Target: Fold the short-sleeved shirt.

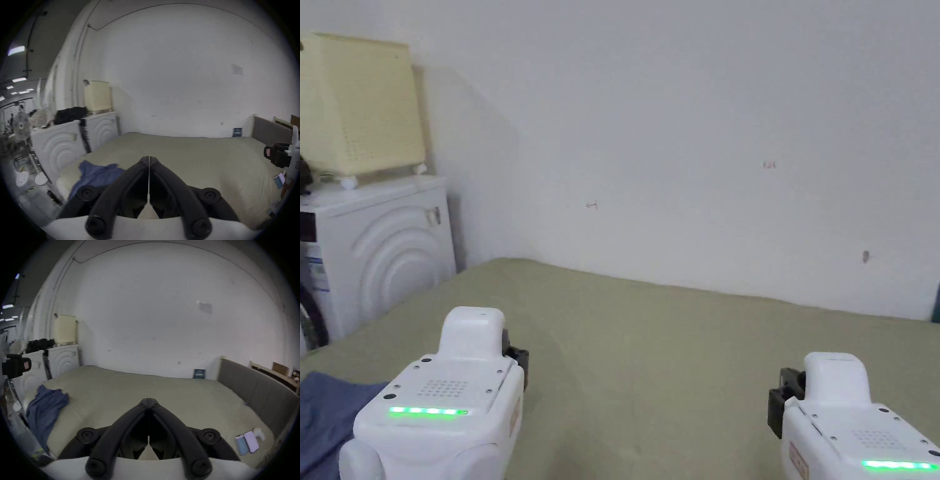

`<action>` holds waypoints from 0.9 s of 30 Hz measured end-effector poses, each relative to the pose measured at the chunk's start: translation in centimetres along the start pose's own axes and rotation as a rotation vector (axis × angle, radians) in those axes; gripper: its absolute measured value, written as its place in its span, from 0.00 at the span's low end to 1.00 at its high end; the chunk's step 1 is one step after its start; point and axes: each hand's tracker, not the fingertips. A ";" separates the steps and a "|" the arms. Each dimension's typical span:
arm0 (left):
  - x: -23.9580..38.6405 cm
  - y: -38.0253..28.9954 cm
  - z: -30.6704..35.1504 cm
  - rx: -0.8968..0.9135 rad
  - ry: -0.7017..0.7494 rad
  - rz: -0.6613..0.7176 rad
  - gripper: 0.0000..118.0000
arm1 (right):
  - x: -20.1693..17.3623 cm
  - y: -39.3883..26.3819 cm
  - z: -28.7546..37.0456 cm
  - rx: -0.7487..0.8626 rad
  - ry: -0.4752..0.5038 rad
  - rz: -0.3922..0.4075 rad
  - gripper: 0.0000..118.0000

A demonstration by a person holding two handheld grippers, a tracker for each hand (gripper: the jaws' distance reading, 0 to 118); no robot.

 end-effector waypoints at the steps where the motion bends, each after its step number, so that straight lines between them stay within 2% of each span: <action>1: -1.7 -0.2 0.3 0.000 0.038 0.000 0.01 | -1.4 -0.3 -0.7 -0.003 0.032 0.001 0.00; 6: -8.1 -1.3 1.6 -0.034 0.174 0.016 0.01 | -7.6 -0.9 -2.5 -0.035 0.170 0.014 0.00; 12: -12.8 -2.7 2.9 -0.054 0.266 0.044 0.01 | -11.7 -1.3 -3.1 -0.034 0.246 0.049 0.00; 19: -14.8 -3.5 2.3 -0.073 0.295 0.095 0.01 | -12.5 -1.4 -3.9 -0.046 0.275 0.058 0.00; 27: -15.0 -5.2 -2.9 -0.166 0.249 0.102 0.01 | -12.0 -2.2 -5.1 -0.072 0.263 0.071 0.00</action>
